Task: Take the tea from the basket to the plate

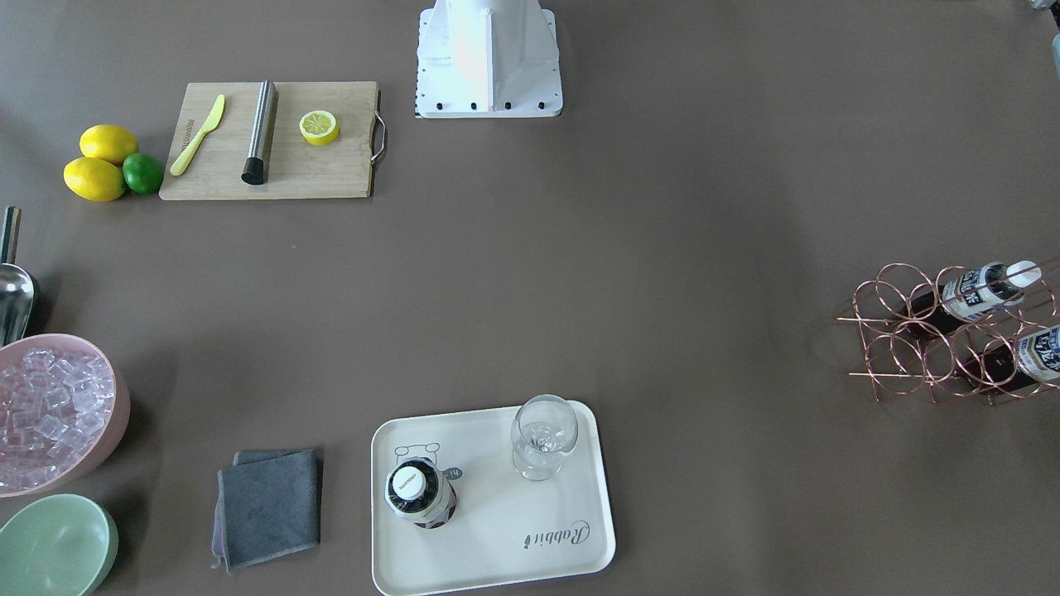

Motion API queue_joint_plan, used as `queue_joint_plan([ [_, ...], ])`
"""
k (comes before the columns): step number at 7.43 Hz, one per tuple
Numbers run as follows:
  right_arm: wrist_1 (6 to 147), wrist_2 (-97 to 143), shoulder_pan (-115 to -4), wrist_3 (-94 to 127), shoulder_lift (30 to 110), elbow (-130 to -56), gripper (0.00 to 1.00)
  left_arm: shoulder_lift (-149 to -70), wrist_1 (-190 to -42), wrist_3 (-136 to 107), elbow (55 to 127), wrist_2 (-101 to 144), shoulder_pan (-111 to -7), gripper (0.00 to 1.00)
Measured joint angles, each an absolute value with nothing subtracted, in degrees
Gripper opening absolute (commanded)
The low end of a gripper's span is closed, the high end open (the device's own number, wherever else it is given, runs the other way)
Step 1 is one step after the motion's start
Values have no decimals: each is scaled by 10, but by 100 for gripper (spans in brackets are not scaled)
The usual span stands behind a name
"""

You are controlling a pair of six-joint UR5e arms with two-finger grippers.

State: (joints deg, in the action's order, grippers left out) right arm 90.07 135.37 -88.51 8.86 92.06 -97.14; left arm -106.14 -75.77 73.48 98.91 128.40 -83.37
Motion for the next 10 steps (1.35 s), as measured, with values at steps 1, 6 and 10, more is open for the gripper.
queue_joint_plan([
  [1,901,1353,-885,89,921,-971,100,-1060,-757,735,989,1284,-835,98],
  [6,901,1353,-888,90,921,-984,100,-1026,-728,734,990,1286,-881,98],
  [10,902,1352,-889,90,926,-983,100,-991,-726,672,977,1313,-899,98],
])
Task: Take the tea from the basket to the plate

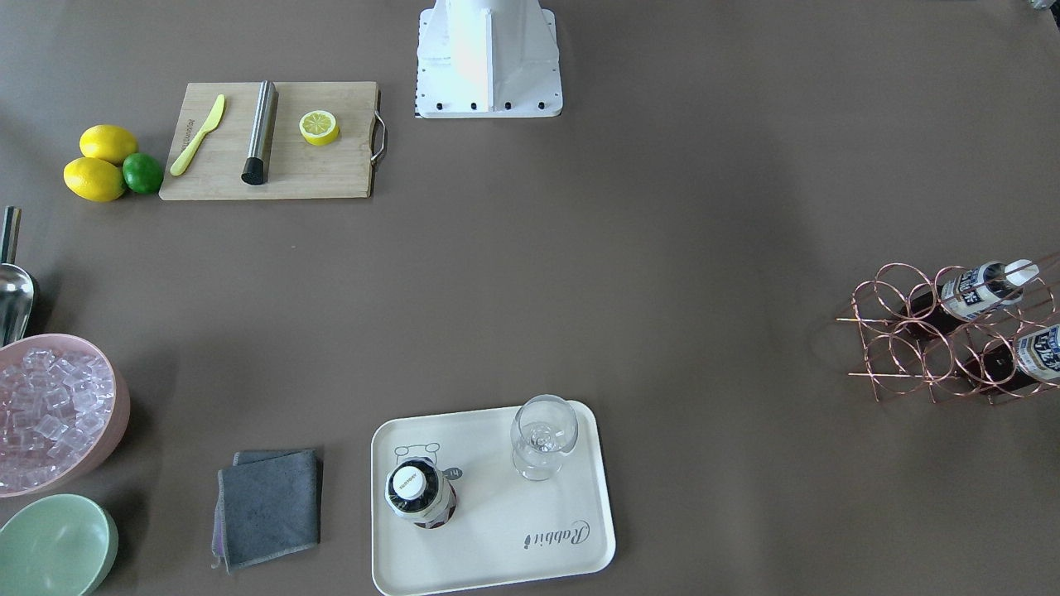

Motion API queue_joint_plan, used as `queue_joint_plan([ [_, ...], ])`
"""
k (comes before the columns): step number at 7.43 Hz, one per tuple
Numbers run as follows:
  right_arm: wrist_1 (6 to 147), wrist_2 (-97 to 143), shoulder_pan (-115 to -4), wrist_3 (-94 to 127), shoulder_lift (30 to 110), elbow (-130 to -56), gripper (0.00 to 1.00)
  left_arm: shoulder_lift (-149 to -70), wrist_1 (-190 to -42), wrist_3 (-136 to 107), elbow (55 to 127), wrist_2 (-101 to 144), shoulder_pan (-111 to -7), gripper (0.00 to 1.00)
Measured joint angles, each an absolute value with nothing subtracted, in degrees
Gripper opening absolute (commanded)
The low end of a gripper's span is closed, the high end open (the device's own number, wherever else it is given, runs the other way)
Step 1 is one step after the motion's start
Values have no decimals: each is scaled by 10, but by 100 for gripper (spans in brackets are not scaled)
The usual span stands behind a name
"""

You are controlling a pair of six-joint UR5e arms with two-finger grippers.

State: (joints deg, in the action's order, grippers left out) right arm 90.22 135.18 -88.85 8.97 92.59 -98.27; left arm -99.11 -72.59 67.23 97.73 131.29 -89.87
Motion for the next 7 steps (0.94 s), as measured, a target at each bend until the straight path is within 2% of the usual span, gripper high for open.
queue_joint_plan([
  [4,903,1350,-887,90,930,-983,100,-949,-736,635,960,1348,-911,98],
  [7,917,1348,-886,90,929,-985,100,-946,-741,566,953,1350,-916,98],
])
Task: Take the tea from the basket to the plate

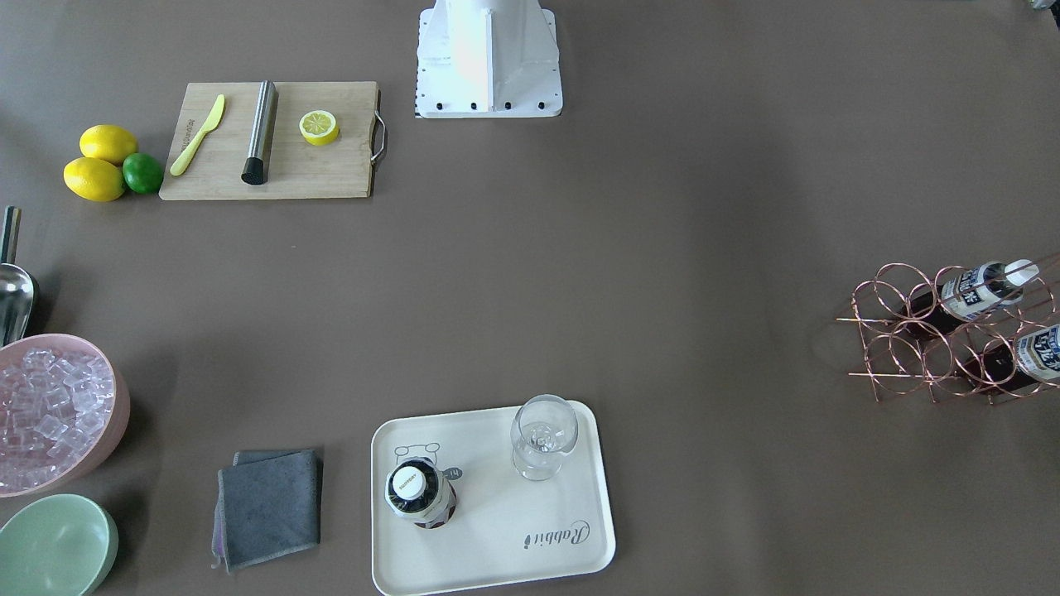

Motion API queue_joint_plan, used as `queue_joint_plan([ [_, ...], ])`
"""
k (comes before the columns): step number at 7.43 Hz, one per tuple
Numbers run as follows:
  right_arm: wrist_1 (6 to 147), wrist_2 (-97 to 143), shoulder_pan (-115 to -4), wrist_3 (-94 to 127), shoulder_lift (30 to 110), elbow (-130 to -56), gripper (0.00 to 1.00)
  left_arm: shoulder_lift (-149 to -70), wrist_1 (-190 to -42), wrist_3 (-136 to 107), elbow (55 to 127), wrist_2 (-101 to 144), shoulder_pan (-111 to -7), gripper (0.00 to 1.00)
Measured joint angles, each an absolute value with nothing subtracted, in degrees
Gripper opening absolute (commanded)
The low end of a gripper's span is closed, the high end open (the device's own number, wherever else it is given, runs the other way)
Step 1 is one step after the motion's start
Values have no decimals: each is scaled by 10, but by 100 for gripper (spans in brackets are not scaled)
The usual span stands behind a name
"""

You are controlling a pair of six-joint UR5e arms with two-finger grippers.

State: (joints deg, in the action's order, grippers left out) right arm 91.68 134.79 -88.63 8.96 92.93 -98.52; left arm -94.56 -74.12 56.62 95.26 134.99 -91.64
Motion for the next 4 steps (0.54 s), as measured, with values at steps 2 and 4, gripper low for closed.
queue_joint_plan([
  [2,926,1348,-885,90,925,-987,100,-946,-780,487,929,1350,-917,98],
  [4,927,1347,-883,90,925,-988,100,-945,-804,384,913,1350,-919,98],
])
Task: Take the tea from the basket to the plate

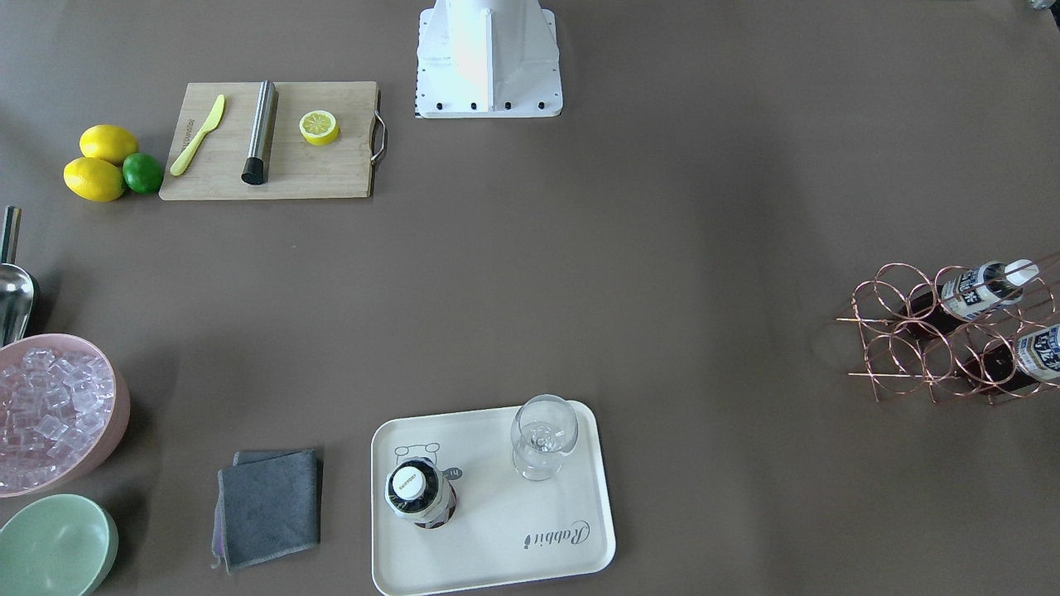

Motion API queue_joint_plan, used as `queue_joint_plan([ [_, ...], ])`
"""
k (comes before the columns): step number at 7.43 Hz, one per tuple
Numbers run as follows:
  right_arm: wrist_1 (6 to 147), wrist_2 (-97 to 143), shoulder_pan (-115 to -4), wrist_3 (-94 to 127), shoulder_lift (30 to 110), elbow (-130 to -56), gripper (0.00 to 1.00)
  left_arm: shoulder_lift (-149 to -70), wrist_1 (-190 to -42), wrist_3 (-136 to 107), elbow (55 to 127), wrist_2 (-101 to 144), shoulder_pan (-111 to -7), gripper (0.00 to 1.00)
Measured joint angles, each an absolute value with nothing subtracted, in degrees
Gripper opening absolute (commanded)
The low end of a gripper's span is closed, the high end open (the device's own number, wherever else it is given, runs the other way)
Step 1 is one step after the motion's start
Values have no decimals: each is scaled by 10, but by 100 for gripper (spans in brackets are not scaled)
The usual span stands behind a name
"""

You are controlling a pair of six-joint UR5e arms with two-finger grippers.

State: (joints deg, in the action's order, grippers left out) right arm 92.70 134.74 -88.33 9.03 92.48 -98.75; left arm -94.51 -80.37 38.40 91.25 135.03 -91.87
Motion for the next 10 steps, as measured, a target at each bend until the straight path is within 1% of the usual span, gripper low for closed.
queue_joint_plan([
  [5,927,1347,-879,91,924,-988,100,-943,-877,12,859,1392,-944,98],
  [8,927,1346,-876,91,923,-987,100,-944,-881,-78,882,1400,-941,98],
  [10,927,1346,-875,91,923,-987,100,-941,-881,-92,888,1398,-939,98],
])
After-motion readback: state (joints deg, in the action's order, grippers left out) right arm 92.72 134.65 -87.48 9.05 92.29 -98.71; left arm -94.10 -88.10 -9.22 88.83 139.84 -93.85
